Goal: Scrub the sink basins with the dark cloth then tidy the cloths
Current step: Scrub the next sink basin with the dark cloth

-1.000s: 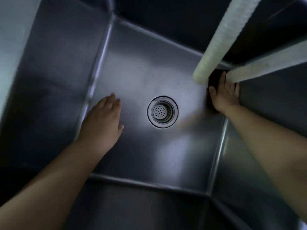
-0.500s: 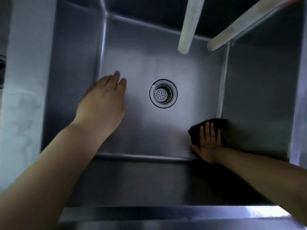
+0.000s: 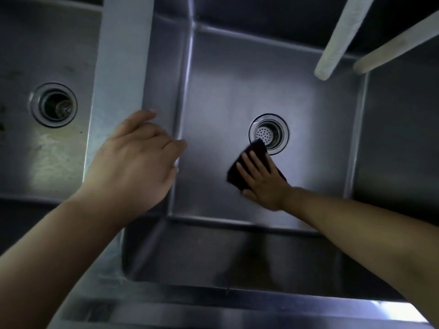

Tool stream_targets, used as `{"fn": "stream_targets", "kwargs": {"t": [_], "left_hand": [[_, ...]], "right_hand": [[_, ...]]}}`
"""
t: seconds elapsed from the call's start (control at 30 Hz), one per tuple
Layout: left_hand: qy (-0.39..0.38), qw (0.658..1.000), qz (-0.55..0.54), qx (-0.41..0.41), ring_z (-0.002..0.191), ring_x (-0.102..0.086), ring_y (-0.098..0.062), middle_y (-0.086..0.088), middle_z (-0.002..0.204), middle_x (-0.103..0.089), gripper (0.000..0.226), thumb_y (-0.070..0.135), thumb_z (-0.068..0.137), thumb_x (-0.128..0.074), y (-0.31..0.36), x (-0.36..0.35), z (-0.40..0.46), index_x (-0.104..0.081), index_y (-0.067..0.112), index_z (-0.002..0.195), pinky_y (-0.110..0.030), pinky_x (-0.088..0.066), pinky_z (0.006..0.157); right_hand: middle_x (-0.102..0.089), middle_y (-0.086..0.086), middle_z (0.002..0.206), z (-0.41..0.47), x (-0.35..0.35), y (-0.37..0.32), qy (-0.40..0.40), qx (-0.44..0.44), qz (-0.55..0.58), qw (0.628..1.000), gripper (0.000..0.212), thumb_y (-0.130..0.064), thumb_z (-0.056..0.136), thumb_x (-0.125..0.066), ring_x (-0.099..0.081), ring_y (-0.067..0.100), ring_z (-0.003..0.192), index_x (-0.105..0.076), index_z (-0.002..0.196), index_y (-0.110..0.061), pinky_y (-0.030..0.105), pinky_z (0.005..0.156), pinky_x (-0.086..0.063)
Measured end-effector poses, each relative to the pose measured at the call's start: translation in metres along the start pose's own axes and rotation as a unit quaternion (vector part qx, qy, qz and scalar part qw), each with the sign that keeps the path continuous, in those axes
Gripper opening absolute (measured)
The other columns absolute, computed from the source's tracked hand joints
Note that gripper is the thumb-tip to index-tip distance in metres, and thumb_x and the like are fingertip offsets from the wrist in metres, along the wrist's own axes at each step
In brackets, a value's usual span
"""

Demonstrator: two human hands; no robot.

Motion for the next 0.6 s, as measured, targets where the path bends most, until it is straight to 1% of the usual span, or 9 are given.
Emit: {"fn": "stream_targets", "kwargs": {"t": [0.07, 0.1, 0.13, 0.2, 0.23, 0.37, 0.43, 0.53, 0.6], "left_hand": [[-0.004, 1.000, -0.014, -0.003, 0.081, -0.065, -0.029, -0.007, 0.076, -0.069, 0.023, 0.019, 0.075, -0.057, -0.002, 0.000, 0.000, -0.072, 0.011, 0.091, -0.038, -0.029, 0.110], [-0.006, 1.000, -0.018, -0.003, 0.081, -0.065, -0.029, -0.006, 0.075, -0.069, 0.022, 0.019, 0.075, -0.058, -0.003, 0.000, 0.000, -0.072, 0.011, 0.091, -0.037, -0.029, 0.111], [-0.009, 1.000, -0.018, -0.002, 0.081, -0.064, -0.028, -0.006, 0.075, -0.068, 0.021, 0.019, 0.076, -0.058, -0.003, 0.000, 0.000, -0.072, 0.012, 0.090, -0.036, -0.028, 0.111], [-0.012, 1.000, -0.007, 0.002, 0.081, -0.063, -0.027, -0.006, 0.073, -0.067, 0.019, 0.018, 0.076, -0.056, -0.003, -0.002, 0.000, -0.071, 0.012, 0.084, -0.034, -0.026, 0.112], [-0.011, 1.000, -0.002, 0.003, 0.080, -0.063, -0.027, -0.005, 0.071, -0.066, 0.017, 0.017, 0.076, -0.055, -0.003, -0.002, 0.000, -0.070, 0.011, 0.080, -0.033, -0.025, 0.113], [-0.003, 1.000, 0.016, 0.009, 0.076, -0.061, -0.026, -0.005, 0.066, -0.065, 0.016, 0.012, 0.076, -0.053, -0.004, -0.003, 0.000, -0.069, 0.013, 0.074, -0.028, -0.021, 0.114], [0.001, 1.000, 0.020, 0.013, 0.076, -0.061, -0.026, -0.004, 0.066, -0.065, 0.016, 0.010, 0.075, -0.054, -0.004, -0.003, 0.000, -0.069, 0.013, 0.073, -0.027, -0.020, 0.114], [-0.003, 1.000, 0.018, 0.014, 0.076, -0.060, -0.024, -0.002, 0.064, -0.063, 0.015, 0.010, 0.075, -0.055, -0.004, -0.002, 0.001, -0.068, 0.015, 0.071, -0.028, -0.023, 0.113], [-0.005, 1.000, 0.013, 0.015, 0.074, -0.060, -0.023, -0.002, 0.063, -0.063, 0.014, 0.009, 0.073, -0.055, -0.003, 0.000, 0.002, -0.068, 0.014, 0.070, -0.028, -0.024, 0.113]], "right_hand": [[-0.038, 0.021, 0.146, 0.037, 0.028, -0.002, 0.038, -0.011, -0.011, 0.999, 0.066, -0.047, 0.089, -0.029, -0.035, 0.041, 0.134, -0.038, 0.142, -0.008, 0.066, 0.103, -0.024], [-0.033, 0.020, 0.149, 0.055, 0.043, -0.003, 0.057, -0.015, -0.011, 0.998, 0.067, -0.046, 0.088, -0.028, -0.030, 0.040, 0.137, -0.036, 0.144, -0.010, 0.064, 0.105, -0.020], [-0.024, 0.017, 0.154, 0.071, 0.058, -0.001, 0.084, -0.023, -0.004, 0.996, 0.068, -0.046, 0.089, -0.025, -0.021, 0.038, 0.142, -0.027, 0.148, -0.013, 0.062, 0.108, -0.013], [0.001, 0.012, 0.159, 0.102, 0.082, 0.006, 0.112, -0.057, 0.009, 0.992, 0.066, -0.046, 0.095, -0.023, 0.003, 0.032, 0.146, -0.003, 0.152, -0.019, 0.056, 0.112, 0.002], [0.008, 0.010, 0.159, 0.115, 0.092, 0.009, 0.119, -0.071, 0.011, 0.990, 0.066, -0.045, 0.097, -0.024, 0.010, 0.030, 0.145, 0.004, 0.151, -0.020, 0.054, 0.113, 0.006], [0.015, 0.010, 0.158, 0.134, 0.107, -0.001, 0.115, -0.087, 0.009, 0.989, 0.066, -0.044, 0.098, -0.025, 0.016, 0.030, 0.144, 0.008, 0.151, -0.021, 0.055, 0.113, 0.009], [0.014, 0.010, 0.158, 0.126, 0.098, -0.024, 0.105, -0.052, 0.001, 0.993, 0.068, -0.044, 0.098, -0.028, 0.015, 0.031, 0.144, 0.007, 0.151, -0.021, 0.056, 0.112, 0.009], [0.010, 0.009, 0.159, 0.095, 0.067, -0.072, 0.083, 0.036, 0.008, 0.996, 0.065, -0.043, 0.098, -0.031, 0.014, 0.031, 0.144, 0.000, 0.152, -0.023, 0.057, 0.110, 0.011], [0.009, 0.010, 0.159, 0.072, 0.045, -0.106, 0.059, 0.101, 0.020, 0.993, 0.061, -0.043, 0.098, -0.028, 0.020, 0.031, 0.142, -0.005, 0.152, -0.026, 0.057, 0.107, 0.018]]}}
Point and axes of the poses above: each hand's wrist, its own z-axis towards the middle knuckle, its own x-axis out of the back of the hand, y = z × x, the point moved 5 cm from there along z, towards the middle knuckle
